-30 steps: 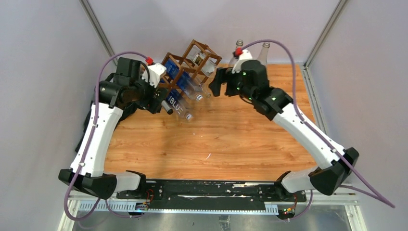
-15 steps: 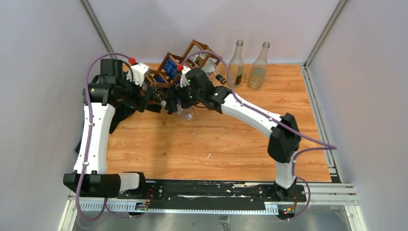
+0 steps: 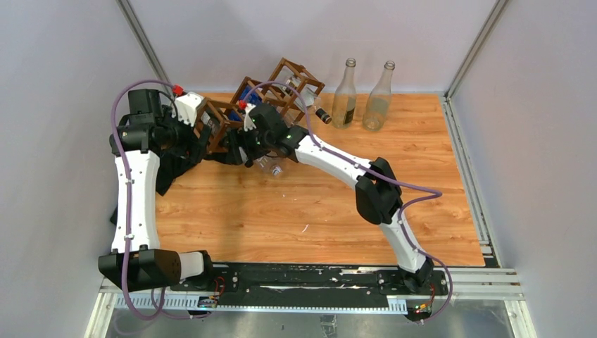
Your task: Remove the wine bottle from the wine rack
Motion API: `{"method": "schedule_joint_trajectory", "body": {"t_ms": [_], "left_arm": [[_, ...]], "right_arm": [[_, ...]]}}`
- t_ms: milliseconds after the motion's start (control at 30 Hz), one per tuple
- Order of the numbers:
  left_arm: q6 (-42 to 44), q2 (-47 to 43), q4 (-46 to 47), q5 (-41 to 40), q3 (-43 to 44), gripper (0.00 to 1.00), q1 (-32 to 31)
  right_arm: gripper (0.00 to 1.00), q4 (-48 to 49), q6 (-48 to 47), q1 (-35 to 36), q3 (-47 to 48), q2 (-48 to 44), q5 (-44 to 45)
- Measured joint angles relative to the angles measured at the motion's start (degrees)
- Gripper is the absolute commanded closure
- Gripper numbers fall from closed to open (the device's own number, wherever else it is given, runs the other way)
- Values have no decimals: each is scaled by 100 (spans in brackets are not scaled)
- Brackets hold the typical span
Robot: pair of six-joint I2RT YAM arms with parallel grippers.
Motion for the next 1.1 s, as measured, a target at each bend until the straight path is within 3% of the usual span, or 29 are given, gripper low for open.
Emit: {"method": "schedule_joint_trajectory", "body": {"t_ms": [167, 500, 567, 767, 1100], "left_arm": [[15, 0, 50, 177, 0, 0, 11], [50, -35, 94, 271, -98, 0, 13], [61, -52, 90, 271, -142, 0, 15], [166, -85, 101, 293, -247, 0, 15], [317, -66, 459, 345, -822, 0, 13]], "right_arm": [[20, -26, 37, -2, 133, 269, 2], [48, 166, 431, -87, 295, 619, -15], [56, 282, 540, -125, 297, 621, -48], [99, 597, 850, -173, 151, 605, -155], [100, 1410, 1172, -168, -1375, -254, -251]]}}
